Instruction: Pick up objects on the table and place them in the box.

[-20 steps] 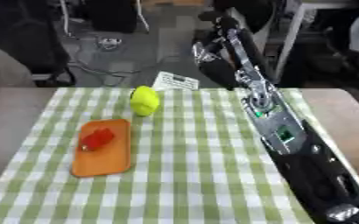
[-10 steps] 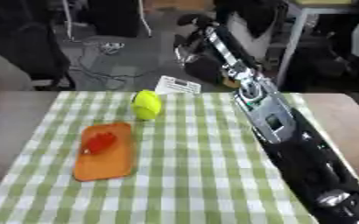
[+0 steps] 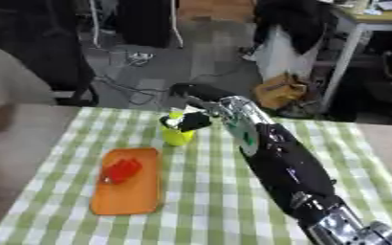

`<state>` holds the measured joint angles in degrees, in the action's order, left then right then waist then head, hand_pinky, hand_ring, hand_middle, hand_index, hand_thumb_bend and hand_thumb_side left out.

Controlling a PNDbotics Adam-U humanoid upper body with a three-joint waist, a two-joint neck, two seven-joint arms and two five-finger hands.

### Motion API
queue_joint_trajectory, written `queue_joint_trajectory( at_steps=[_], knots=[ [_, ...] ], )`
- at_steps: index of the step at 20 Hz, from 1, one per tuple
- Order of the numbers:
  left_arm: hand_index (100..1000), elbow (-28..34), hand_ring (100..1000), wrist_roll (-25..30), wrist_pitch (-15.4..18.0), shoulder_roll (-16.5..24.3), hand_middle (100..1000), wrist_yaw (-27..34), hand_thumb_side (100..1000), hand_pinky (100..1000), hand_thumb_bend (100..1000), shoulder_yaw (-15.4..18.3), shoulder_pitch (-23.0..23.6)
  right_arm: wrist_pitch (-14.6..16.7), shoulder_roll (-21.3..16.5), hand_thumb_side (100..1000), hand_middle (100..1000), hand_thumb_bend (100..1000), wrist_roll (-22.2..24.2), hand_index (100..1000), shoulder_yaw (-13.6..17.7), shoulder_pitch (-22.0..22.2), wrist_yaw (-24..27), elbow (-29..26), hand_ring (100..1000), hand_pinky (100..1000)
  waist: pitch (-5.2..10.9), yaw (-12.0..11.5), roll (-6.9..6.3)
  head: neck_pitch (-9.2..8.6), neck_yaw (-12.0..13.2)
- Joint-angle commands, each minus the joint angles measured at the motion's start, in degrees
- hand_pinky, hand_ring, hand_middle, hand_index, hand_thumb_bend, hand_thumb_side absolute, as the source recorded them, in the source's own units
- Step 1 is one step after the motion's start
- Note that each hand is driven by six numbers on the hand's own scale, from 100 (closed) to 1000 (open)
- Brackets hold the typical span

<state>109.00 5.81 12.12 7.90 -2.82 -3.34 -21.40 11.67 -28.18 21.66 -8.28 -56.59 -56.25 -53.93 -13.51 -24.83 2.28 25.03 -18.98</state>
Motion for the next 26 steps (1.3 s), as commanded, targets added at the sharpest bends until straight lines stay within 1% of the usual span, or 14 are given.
queue_joint_trajectory(
  at_steps=[1, 5, 7, 9, 18, 20, 23, 24, 25, 26],
  knots=[
    [768, 1.17, 658, 0.41, 0.04, 0.09, 810, 0.43, 960, 299, 100, -0.06, -0.91, -1.18, -0.81, 710, 1000, 461, -3.97, 992, 1.81, -1.72, -7.67, 2.12, 1000, 1000, -0.36, -0.41, 0.71, -1.14, -0.61],
    [768, 1.2, 658, 0.45, 0.03, 0.02, 810, 0.46, 961, 298, 100, 0.0, -1.07, -4.22, -0.31, 695, 1000, 465, -10.08, 997, 2.46, -1.36, -14.05, 4.14, 1000, 1000, -0.96, -0.52, 0.8, -1.23, -0.5],
    [768, 1.23, 658, 0.5, 0.03, -0.02, 810, 0.46, 961, 298, 100, -0.03, -1.14, -5.36, -0.09, 695, 1000, 463, -11.79, 998, 2.64, -1.13, -15.71, 5.2, 1000, 1000, -1.09, -0.41, 0.89, -1.2, -0.4],
    [768, 1.25, 658, 0.53, 0.01, -0.03, 810, 0.44, 961, 298, 100, -0.01, -1.16, -5.86, -0.04, 694, 1000, 461, -12.64, 997, 2.83, -0.99, -16.46, 5.98, 1000, 1000, -1.07, -0.26, 0.95, -1.19, -0.26],
    [767, 1.31, 657, 0.55, -0.05, -0.09, 809, 0.38, 960, 299, 100, -0.02, -1.11, -6.8, -0.15, 684, 1000, 455, -14.84, 995, 3.1, -0.81, -17.27, 6.62, 1000, 1000, -0.7, -0.13, 1.02, -1.28, -0.08],
    [767, 1.32, 657, 0.55, -0.07, -0.11, 809, 0.38, 961, 300, 100, -0.02, -1.1, -6.76, -0.19, 674, 1000, 445, -15.22, 989, 3.04, -0.72, -17.17, 6.33, 1000, 1000, -0.68, 0.01, 1.08, -1.33, -0.02],
    [767, 1.34, 656, 0.53, -0.11, -0.17, 809, 0.35, 961, 300, 100, 0.03, -1.07, -6.6, -0.29, 664, 1000, 428, -16.96, 981, 2.97, -0.5, -16.34, 4.58, 1000, 1000, -0.62, 0.43, 1.14, -1.29, 0.1],
    [767, 1.35, 656, 0.51, -0.12, -0.18, 809, 0.34, 961, 300, 100, 0.06, -1.05, -6.59, -0.36, 656, 989, 419, -17.61, 975, 2.89, -0.34, -15.89, 3.9, 1000, 993, -0.6, 0.57, 1.15, -1.28, 0.15],
    [767, 1.34, 656, 0.48, -0.15, -0.19, 808, 0.31, 961, 301, 100, 0.1, -0.99, -6.6, -0.45, 650, 973, 399, -18.73, 966, 2.96, -0.28, -14.93, 2.55, 975, 947, -0.49, 0.96, 1.12, -1.26, 0.24],
    [767, 1.34, 656, 0.45, -0.16, -0.18, 808, 0.27, 961, 301, 100, 0.15, -0.94, -6.72, -0.6, 647, 968, 394, -19.72, 964, 2.89, -0.04, -13.7, 1.26, 967, 932, -0.41, 1.25, 1.11, -1.25, 0.32]
  ],
)
